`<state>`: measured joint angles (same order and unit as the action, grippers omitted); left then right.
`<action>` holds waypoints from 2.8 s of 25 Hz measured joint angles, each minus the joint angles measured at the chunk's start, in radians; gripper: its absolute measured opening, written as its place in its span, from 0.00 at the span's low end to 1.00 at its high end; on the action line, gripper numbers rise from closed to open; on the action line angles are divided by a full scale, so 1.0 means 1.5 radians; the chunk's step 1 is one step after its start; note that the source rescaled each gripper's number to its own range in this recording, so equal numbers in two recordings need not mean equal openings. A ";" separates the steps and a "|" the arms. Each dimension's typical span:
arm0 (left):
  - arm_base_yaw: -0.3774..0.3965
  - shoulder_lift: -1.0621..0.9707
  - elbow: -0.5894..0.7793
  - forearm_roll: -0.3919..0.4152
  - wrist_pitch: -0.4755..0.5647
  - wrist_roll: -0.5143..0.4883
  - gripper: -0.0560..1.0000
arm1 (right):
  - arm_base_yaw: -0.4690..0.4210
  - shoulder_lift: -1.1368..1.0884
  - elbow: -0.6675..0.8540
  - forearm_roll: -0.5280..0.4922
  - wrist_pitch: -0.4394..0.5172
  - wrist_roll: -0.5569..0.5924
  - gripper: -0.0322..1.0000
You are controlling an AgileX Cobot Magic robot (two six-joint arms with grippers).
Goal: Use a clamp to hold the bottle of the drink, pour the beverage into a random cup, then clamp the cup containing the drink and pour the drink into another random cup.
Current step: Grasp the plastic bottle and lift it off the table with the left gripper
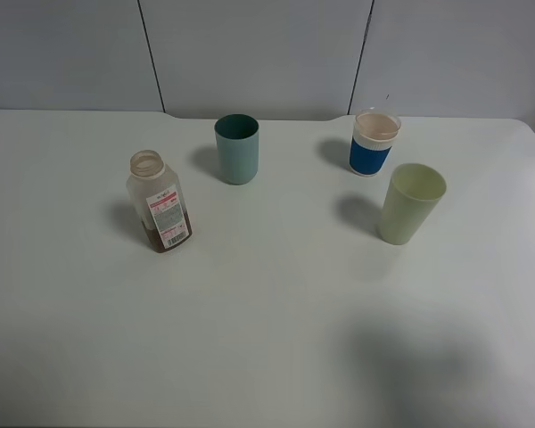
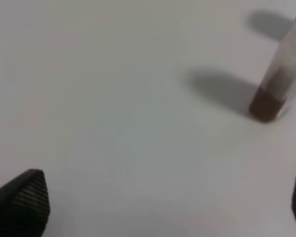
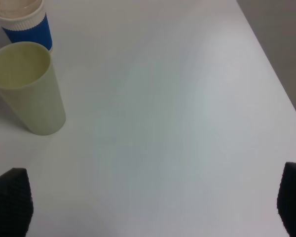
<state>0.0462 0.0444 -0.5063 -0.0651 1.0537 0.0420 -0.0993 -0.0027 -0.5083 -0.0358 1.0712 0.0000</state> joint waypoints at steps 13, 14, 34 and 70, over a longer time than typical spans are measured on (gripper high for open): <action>0.000 0.307 -0.062 -0.046 -0.046 0.105 1.00 | 0.000 0.000 0.000 0.000 0.000 0.000 0.99; 0.000 0.338 -0.070 -0.047 -0.049 0.116 1.00 | 0.000 0.000 0.000 0.000 0.000 0.000 0.99; -0.125 0.683 -0.088 -0.116 -0.167 0.241 1.00 | 0.000 0.000 0.000 0.000 0.000 0.000 0.99; -0.303 0.906 0.164 0.001 -0.979 0.132 1.00 | 0.000 0.000 0.000 0.000 0.000 0.000 0.99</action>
<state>-0.4084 1.4031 -0.2606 -0.0631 -0.4144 0.2406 -0.0993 -0.0027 -0.5083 -0.0358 1.0712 0.0000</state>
